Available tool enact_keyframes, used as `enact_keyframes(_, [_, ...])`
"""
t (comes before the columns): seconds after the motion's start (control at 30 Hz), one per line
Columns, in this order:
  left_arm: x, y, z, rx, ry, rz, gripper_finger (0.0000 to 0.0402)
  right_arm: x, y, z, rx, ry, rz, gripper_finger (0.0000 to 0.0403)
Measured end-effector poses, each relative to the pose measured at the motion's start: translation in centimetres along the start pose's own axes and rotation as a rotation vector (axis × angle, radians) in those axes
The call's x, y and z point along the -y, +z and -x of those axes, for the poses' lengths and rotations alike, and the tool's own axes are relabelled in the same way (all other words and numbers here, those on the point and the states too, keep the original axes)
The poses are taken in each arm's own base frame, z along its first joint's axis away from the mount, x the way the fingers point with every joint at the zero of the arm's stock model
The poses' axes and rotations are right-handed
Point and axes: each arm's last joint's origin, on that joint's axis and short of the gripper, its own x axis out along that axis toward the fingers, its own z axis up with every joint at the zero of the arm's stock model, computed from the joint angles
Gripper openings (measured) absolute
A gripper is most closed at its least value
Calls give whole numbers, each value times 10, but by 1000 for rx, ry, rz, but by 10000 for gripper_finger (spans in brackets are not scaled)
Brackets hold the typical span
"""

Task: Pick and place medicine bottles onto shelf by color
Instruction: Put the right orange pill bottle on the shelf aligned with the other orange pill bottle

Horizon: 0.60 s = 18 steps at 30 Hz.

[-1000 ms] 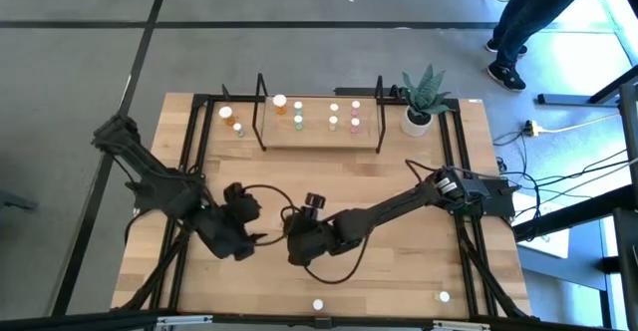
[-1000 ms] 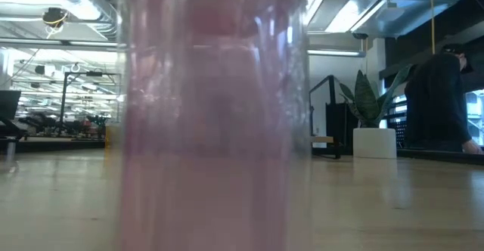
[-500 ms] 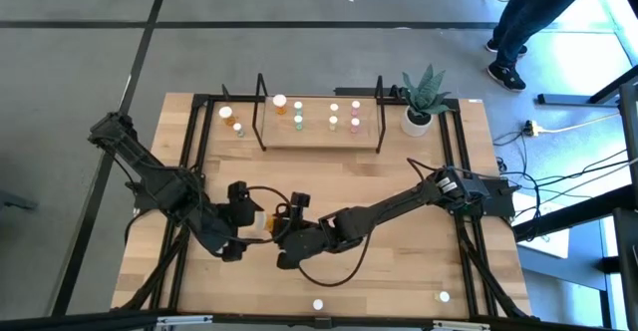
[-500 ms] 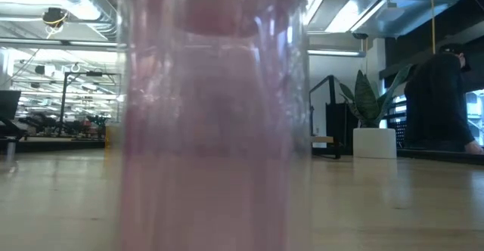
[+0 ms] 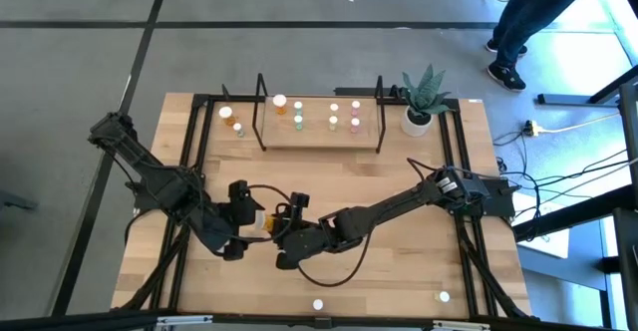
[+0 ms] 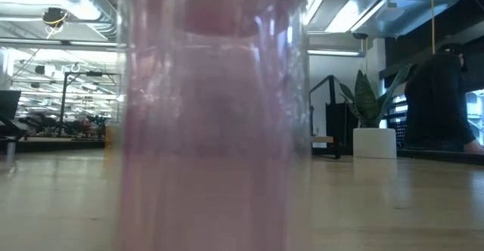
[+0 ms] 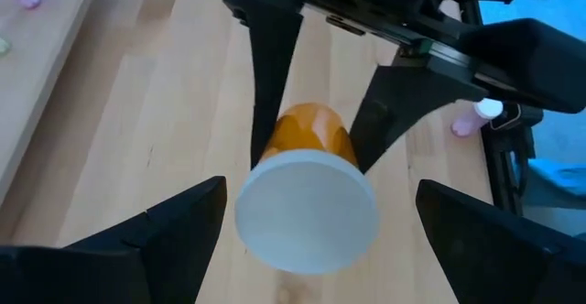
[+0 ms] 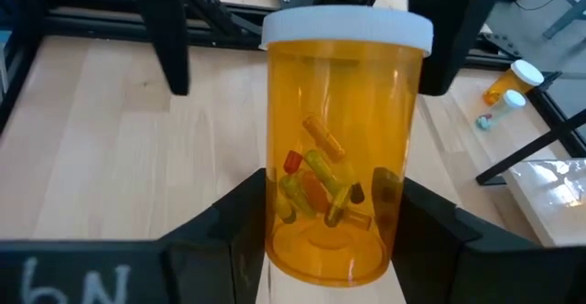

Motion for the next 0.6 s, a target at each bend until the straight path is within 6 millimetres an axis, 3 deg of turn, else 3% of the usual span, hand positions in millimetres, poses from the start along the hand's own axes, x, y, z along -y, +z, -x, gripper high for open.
enact_keyframes(0.6, [-2,3,-1,42,38,84,350,0,1,0,8,2,-32,184])
